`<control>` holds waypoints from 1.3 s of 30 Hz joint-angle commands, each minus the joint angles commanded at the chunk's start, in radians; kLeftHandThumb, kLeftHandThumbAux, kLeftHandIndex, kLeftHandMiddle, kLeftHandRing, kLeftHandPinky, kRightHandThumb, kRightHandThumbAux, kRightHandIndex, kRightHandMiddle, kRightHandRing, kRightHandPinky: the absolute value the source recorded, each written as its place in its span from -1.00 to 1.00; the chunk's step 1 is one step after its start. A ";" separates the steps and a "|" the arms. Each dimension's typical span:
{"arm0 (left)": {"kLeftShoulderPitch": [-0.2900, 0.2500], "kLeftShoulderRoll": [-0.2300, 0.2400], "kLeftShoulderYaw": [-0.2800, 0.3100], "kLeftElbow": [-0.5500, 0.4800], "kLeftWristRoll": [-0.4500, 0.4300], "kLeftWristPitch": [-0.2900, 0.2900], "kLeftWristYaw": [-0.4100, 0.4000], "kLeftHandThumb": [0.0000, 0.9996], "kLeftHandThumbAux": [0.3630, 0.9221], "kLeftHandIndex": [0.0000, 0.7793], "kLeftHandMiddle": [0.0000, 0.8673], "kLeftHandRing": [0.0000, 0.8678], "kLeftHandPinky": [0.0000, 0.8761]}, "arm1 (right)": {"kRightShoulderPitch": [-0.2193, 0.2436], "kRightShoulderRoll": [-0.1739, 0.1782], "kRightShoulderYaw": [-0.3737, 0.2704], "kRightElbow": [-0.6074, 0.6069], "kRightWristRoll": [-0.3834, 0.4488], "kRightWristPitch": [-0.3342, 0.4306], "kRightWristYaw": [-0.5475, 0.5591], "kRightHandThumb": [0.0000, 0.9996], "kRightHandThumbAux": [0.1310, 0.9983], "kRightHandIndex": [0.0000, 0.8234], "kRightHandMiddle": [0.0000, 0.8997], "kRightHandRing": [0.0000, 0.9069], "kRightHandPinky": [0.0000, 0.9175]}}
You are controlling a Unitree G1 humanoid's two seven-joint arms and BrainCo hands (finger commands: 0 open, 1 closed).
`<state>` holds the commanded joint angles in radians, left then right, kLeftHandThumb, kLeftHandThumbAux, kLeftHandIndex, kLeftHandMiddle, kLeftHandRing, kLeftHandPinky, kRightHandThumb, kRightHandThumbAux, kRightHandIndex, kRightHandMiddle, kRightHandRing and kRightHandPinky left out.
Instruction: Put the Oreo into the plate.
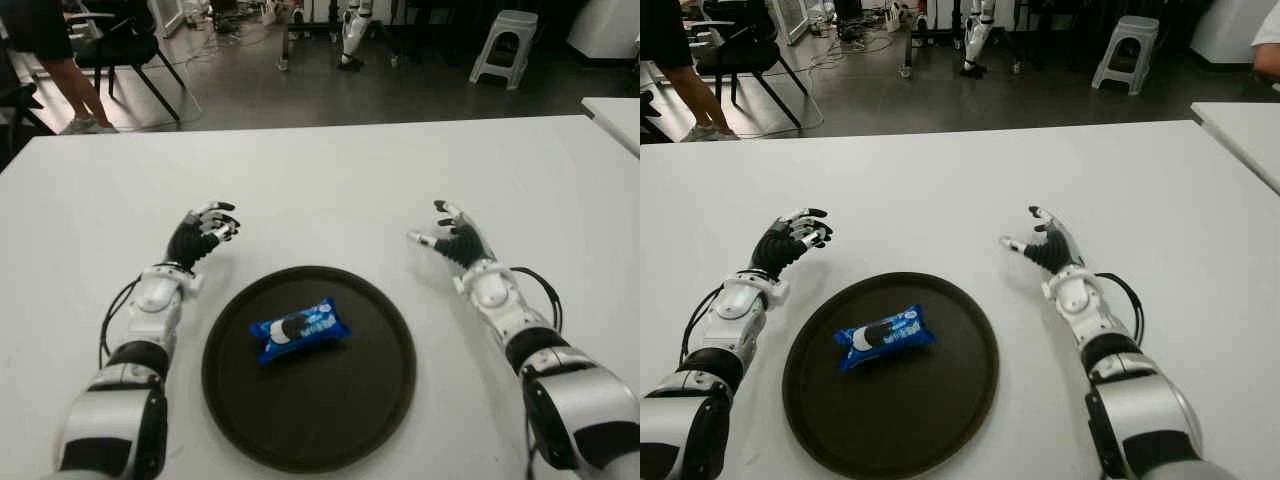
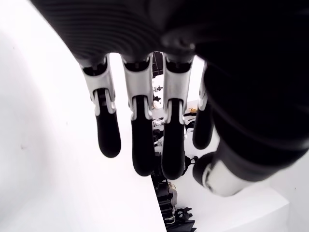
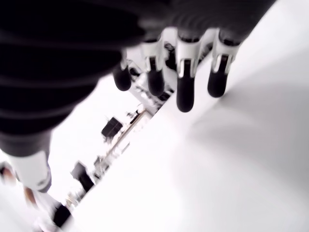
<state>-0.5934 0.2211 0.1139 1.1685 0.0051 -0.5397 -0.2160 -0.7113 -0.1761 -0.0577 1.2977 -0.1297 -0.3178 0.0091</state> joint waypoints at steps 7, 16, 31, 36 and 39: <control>-0.003 0.001 -0.002 0.004 0.005 0.003 0.005 -0.46 0.32 -0.21 0.05 -0.03 -0.13 | -0.019 0.002 -0.074 0.011 0.089 0.067 0.102 -0.81 0.02 -0.73 -0.56 -0.57 -0.57; -0.005 0.006 -0.006 0.009 0.013 0.007 0.014 -0.49 0.33 -0.21 0.07 -0.03 -0.13 | -0.025 0.007 -0.091 0.010 0.106 0.084 0.127 -0.85 0.05 -0.60 -0.52 -0.52 -0.49; -0.006 0.004 -0.002 0.014 0.016 -0.004 0.015 -0.56 0.22 -0.20 0.01 -0.04 -0.15 | -0.026 0.017 -0.095 0.007 0.102 0.096 0.113 -0.94 0.09 -0.65 -0.58 -0.57 -0.49; -0.005 0.003 -0.001 0.013 0.014 -0.005 0.015 -0.57 0.22 -0.20 0.04 -0.03 -0.16 | -0.027 0.021 -0.098 0.008 0.104 0.099 0.112 -0.89 0.08 -0.64 -0.54 -0.53 -0.45; -0.004 0.003 0.000 0.012 0.013 -0.005 0.013 -0.56 0.22 -0.21 0.04 -0.04 -0.18 | -0.028 0.023 -0.096 0.008 0.101 0.101 0.111 -0.88 0.08 -0.63 -0.53 -0.52 -0.46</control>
<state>-0.5978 0.2241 0.1135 1.1808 0.0183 -0.5447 -0.2026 -0.7395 -0.1534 -0.1540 1.3056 -0.0287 -0.2170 0.1199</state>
